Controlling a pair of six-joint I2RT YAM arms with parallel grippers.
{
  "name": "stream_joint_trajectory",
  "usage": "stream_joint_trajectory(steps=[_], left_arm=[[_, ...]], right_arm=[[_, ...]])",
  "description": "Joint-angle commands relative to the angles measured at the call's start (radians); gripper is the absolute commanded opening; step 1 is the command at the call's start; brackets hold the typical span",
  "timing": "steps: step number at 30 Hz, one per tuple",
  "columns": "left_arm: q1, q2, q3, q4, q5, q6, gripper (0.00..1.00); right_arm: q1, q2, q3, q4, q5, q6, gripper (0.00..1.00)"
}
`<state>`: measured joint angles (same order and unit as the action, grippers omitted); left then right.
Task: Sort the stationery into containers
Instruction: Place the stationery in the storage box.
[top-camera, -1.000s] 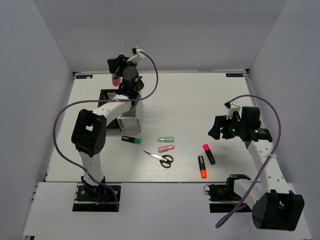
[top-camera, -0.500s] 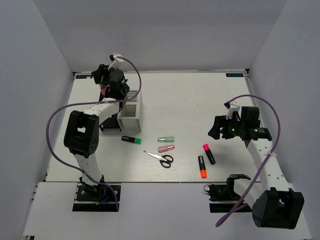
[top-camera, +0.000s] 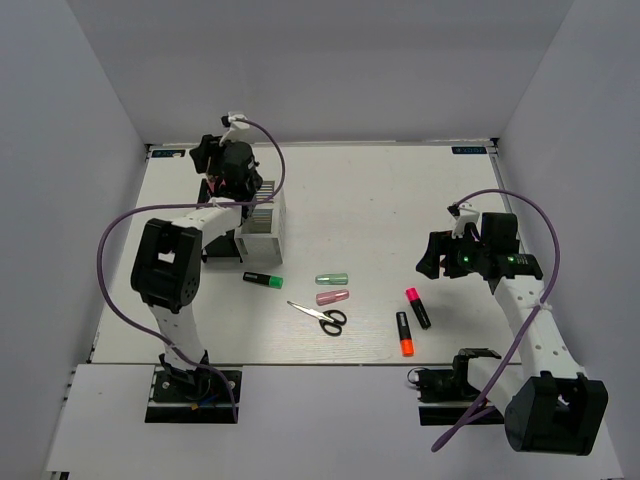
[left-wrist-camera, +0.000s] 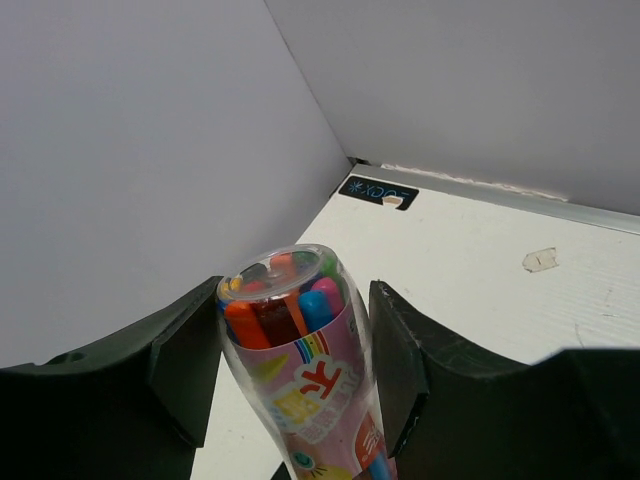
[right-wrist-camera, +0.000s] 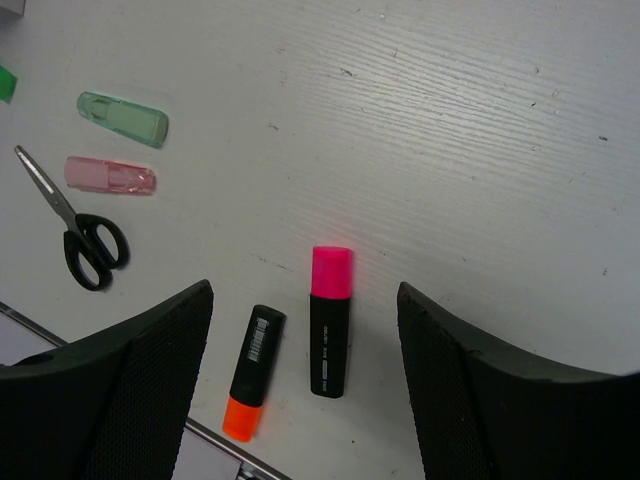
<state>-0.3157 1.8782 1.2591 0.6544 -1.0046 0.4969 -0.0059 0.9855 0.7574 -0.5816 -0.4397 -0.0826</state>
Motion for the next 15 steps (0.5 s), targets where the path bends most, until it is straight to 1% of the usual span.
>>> stream_joint_trajectory(steps=[1,8,15], left_arm=[[0.007,-0.01,-0.006,0.019,-0.005,-0.035,0.0],[0.01,0.013,0.002,0.005,-0.006,-0.072,0.0],[0.012,0.013,-0.038,0.002,-0.015,-0.116,0.0]], right_arm=[[-0.002,0.007,0.043,-0.004,0.004,-0.002,0.77],[0.0,0.01,0.043,-0.004,0.006,-0.003,0.77],[0.0,0.015,0.045,-0.004,0.006,-0.003,0.77]])
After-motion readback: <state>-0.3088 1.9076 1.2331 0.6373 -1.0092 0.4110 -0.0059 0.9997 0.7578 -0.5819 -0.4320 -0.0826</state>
